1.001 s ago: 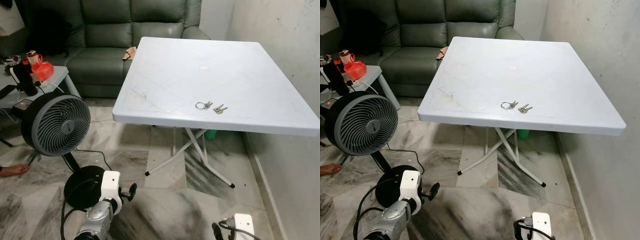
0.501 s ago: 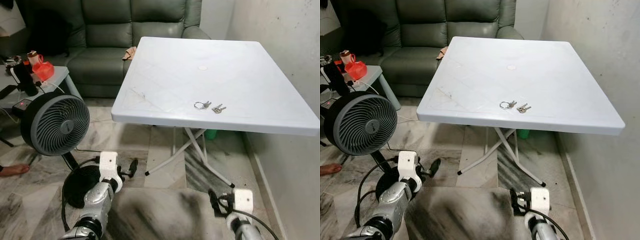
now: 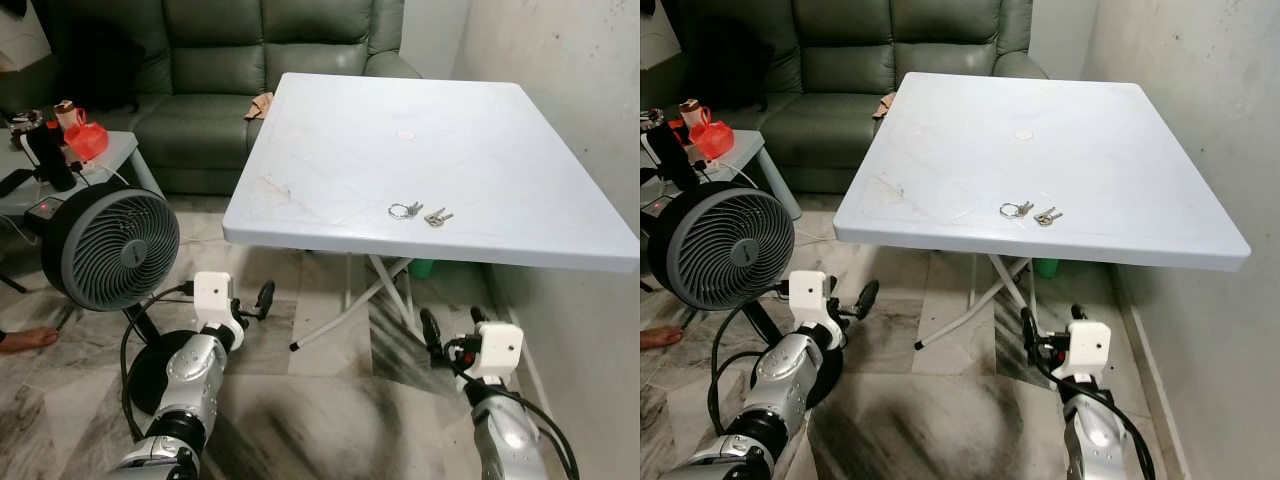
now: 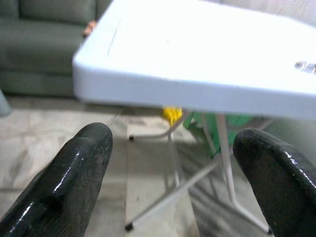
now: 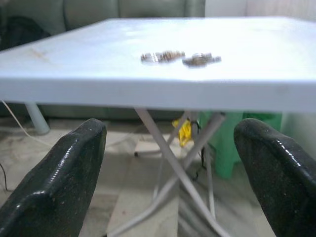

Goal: Hang keys on a hook

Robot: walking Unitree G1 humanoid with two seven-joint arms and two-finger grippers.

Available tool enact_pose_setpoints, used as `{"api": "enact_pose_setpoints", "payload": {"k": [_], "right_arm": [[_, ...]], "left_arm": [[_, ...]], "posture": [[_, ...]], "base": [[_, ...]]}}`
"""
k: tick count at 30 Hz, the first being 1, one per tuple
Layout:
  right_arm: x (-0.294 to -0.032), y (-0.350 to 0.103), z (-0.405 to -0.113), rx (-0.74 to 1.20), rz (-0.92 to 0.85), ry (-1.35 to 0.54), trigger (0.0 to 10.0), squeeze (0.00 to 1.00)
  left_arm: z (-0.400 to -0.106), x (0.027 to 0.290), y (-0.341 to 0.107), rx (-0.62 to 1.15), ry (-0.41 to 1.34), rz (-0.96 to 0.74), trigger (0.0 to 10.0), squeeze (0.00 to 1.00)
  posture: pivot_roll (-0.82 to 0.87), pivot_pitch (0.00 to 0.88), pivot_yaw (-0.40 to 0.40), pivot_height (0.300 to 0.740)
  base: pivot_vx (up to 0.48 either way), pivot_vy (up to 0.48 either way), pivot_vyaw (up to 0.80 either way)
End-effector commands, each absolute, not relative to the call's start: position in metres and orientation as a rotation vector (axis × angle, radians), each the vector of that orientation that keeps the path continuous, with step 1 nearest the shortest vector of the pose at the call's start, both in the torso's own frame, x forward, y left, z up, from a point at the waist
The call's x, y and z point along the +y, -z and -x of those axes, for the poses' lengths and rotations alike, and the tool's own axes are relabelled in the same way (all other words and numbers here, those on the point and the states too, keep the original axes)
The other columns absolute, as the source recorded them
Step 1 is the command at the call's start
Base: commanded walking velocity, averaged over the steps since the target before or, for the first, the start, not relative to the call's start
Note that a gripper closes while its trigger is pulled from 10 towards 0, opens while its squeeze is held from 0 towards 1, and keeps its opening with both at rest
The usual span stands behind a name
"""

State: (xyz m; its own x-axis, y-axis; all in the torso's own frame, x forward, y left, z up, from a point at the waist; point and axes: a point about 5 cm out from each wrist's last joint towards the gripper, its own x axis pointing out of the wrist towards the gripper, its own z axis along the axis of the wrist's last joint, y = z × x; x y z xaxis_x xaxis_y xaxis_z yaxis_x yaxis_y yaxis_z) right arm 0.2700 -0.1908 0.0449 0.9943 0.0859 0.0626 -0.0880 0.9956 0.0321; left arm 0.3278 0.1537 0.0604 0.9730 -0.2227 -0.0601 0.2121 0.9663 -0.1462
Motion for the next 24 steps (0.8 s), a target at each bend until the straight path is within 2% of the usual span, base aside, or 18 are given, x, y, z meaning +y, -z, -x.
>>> {"api": "enact_pose_setpoints", "payload": {"k": [1, 11, 24], "right_arm": [[-0.187, -0.051, -0.271, -0.079, -0.047, -0.107, 10.0, 0.0], [-0.18, -0.082, -0.262, -0.164, -0.018, -0.126, 10.0, 0.0], [-0.171, -0.103, -0.251, -0.202, 0.014, -0.156, 10.0, 0.0]], "left_arm": [[-0.331, 0.153, -0.069, 0.038, 0.235, 0.133, 10.0, 0.0], [-0.327, 0.147, -0.105, -0.122, 0.298, 0.141, 10.0, 0.0], [-0.31, 0.145, -0.116, -0.132, 0.286, 0.172, 10.0, 0.0]], "posture": [[-0.03, 0.0, 0.005, 0.74], [-0.02, 0.0, -0.003, 0.74], [-0.02, 0.0, 0.001, 0.74]], "base": [[0.0, 0.0, 0.0], [0.0, 0.0, 0.0], [0.0, 0.0, 0.0]]}}
